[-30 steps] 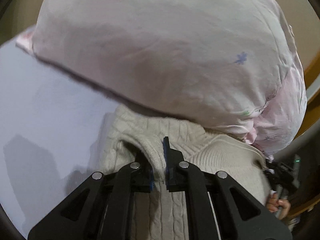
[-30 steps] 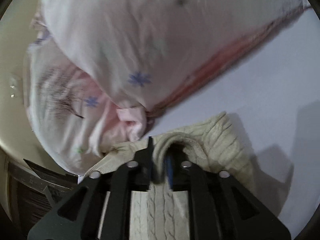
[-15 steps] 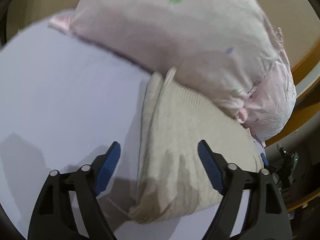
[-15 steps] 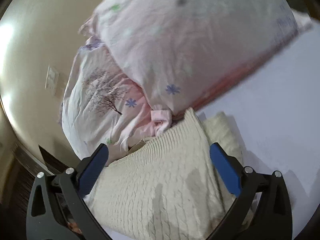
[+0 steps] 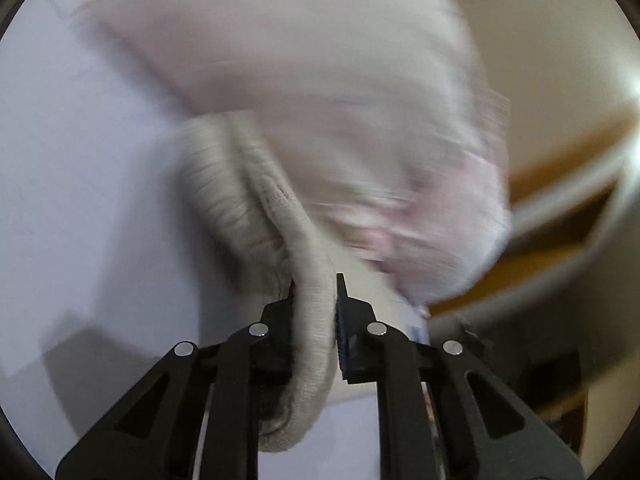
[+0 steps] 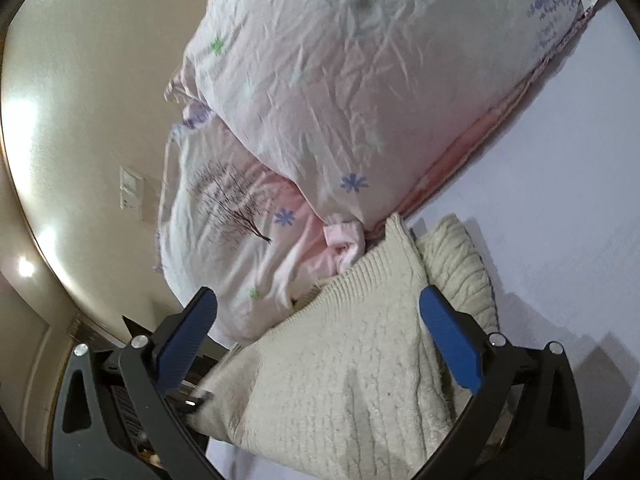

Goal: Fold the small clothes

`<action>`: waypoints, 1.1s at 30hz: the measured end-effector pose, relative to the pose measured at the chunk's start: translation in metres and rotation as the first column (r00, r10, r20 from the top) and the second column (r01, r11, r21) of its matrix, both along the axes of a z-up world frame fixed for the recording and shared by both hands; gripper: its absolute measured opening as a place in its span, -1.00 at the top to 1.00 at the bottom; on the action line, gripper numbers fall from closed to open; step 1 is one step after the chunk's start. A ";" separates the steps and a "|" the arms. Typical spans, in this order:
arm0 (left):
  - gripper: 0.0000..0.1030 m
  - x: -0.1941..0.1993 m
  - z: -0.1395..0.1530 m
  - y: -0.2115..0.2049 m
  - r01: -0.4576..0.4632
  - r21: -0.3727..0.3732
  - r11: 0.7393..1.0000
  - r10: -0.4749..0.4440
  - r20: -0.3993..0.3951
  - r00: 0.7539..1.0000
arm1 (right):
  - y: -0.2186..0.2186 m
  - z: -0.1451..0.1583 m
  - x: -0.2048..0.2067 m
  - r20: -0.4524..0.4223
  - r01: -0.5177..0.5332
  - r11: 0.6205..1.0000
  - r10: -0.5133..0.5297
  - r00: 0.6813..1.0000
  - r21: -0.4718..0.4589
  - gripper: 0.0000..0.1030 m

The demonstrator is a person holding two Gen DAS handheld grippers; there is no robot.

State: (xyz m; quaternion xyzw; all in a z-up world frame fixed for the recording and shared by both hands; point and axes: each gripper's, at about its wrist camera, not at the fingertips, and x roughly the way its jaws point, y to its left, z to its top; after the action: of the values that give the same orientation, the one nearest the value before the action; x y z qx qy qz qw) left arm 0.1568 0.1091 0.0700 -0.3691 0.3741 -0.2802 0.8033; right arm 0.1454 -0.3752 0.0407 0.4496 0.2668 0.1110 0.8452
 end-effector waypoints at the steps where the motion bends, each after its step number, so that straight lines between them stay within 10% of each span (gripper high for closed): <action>1: 0.72 0.000 0.021 -0.030 0.064 0.004 0.998 -0.064 0.060 0.996 | -0.002 0.005 -0.003 0.015 0.009 1.000 -0.009 1.000 -0.011 -0.96; 5: 0.72 0.004 0.047 -0.161 0.304 0.054 0.951 -0.309 0.159 0.938 | -0.012 0.016 -0.013 0.037 0.068 0.995 -0.066 0.997 -0.076 -0.96; 10: 0.69 0.036 -0.019 -0.315 0.480 0.162 0.862 -0.479 -0.053 0.876 | -0.038 0.017 -0.019 -0.013 0.153 0.976 -0.157 0.988 -0.158 -0.96; 13: 0.69 0.032 -0.023 -0.324 0.567 -0.043 0.823 -0.568 -0.012 0.823 | -0.057 0.013 -0.021 -0.043 0.149 0.984 -0.153 0.987 -0.093 -0.96; 15: 0.66 0.023 -0.003 -0.299 0.551 -0.050 0.833 -0.546 0.076 0.834 | -0.065 0.014 -0.020 -0.059 0.106 0.993 -0.108 0.992 -0.044 -0.96; 17: -0.02 0.015 0.018 -0.253 0.479 -0.037 0.877 -0.470 0.139 0.872 | -0.068 0.015 -0.015 -0.092 0.046 0.999 -0.047 0.995 -0.016 -0.96; 20: -0.46 0.012 0.027 -0.188 0.267 0.138 0.954 -0.288 0.160 0.944 | -0.054 0.006 0.012 -0.245 -0.132 0.991 0.119 0.962 -0.034 -0.97; 25: -0.53 0.028 -0.024 -0.155 0.167 0.307 0.937 -0.155 -0.062 0.986 | -0.022 -0.018 0.045 -0.473 -0.285 0.952 0.202 0.857 -0.108 -0.96; 33: -0.72 0.029 -0.063 -0.180 0.219 0.336 0.916 -0.179 -0.146 0.973 | -0.001 -0.019 0.039 -0.453 -0.334 0.929 0.232 0.861 -0.159 -0.96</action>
State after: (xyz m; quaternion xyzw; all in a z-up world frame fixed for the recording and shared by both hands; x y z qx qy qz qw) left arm 0.1860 -0.0711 0.0074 -0.1955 0.4981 -0.2684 0.8010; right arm 0.1844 -0.3766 0.0216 0.3165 0.5196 0.1020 0.7871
